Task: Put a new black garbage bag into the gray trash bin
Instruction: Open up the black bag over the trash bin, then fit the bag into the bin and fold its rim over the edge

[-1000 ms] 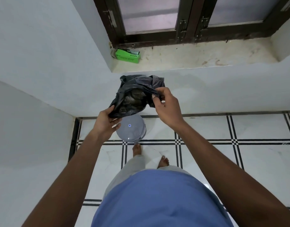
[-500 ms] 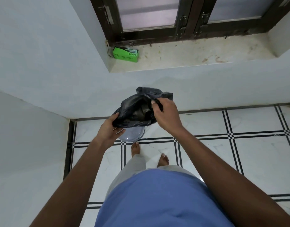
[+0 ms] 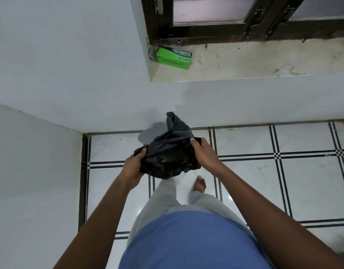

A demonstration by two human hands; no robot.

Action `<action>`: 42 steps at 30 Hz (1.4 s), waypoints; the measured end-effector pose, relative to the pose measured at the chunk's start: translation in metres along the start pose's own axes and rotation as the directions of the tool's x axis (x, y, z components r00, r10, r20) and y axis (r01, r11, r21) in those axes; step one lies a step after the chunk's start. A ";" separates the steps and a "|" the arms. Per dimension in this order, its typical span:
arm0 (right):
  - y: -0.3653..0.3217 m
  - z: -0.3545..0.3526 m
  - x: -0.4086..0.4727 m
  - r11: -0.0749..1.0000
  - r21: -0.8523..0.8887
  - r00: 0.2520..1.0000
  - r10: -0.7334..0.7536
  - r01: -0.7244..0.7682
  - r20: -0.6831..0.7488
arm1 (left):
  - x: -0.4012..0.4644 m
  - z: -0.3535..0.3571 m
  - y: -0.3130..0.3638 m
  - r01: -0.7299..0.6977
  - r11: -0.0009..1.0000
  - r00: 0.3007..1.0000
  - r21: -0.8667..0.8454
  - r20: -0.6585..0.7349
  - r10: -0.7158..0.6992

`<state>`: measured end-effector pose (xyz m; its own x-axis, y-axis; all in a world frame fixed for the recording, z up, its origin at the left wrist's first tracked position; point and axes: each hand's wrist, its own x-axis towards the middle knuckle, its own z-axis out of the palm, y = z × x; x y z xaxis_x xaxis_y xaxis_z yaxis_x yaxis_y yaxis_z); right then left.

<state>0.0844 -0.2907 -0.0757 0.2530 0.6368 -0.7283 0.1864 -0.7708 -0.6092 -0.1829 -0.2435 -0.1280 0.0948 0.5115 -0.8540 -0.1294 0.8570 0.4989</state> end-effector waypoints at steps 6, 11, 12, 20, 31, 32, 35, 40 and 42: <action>0.006 0.041 0.029 0.991 0.075 0.993 0.113 -0.115 0.039 | 0.027 -0.033 0.004 0.061 0.990 0.998 0.124 -0.030 -0.058; 0.013 0.068 0.046 0.983 0.058 0.984 0.173 -0.175 0.045 | 0.042 -0.044 -0.006 0.017 0.928 0.998 0.371 -0.068 0.009; 0.017 0.073 0.052 0.982 0.048 0.982 0.180 -0.182 0.048 | 0.047 -0.046 -0.010 0.011 0.900 0.995 0.435 -0.091 0.032; 0.047 0.123 0.101 0.975 -0.019 0.975 0.221 -0.220 0.029 | 0.108 -0.063 -0.038 0.096 0.874 0.973 0.476 -0.231 0.019; 0.124 0.202 0.259 0.989 -0.072 0.991 0.130 -0.131 -0.013 | 0.261 -0.085 -0.101 0.258 0.948 0.918 0.185 -0.354 -0.181; 0.135 0.210 0.277 0.988 -0.090 0.992 0.130 -0.129 0.003 | 0.276 -0.088 -0.109 0.264 0.950 0.913 0.169 -0.362 -0.189; 0.166 0.238 0.326 0.983 -0.123 0.989 0.142 -0.137 0.032 | 0.315 -0.096 -0.131 0.272 0.951 0.898 0.150 -0.394 -0.195; 0.212 0.284 0.405 0.976 -0.165 0.984 0.157 -0.142 0.082 | 0.382 -0.110 -0.159 0.241 0.958 0.887 0.157 -0.436 -0.152; 0.224 0.298 0.431 0.966 -0.205 0.977 0.183 -0.158 0.110 | 0.402 -0.111 -0.163 0.228 0.956 0.895 0.182 -0.425 -0.133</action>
<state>-0.0482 -0.1837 -0.6195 0.1766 0.4827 -0.8578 0.3349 -0.8490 -0.4087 -0.2329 -0.1851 -0.5688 -0.3179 0.3172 -0.8935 0.0777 0.9479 0.3089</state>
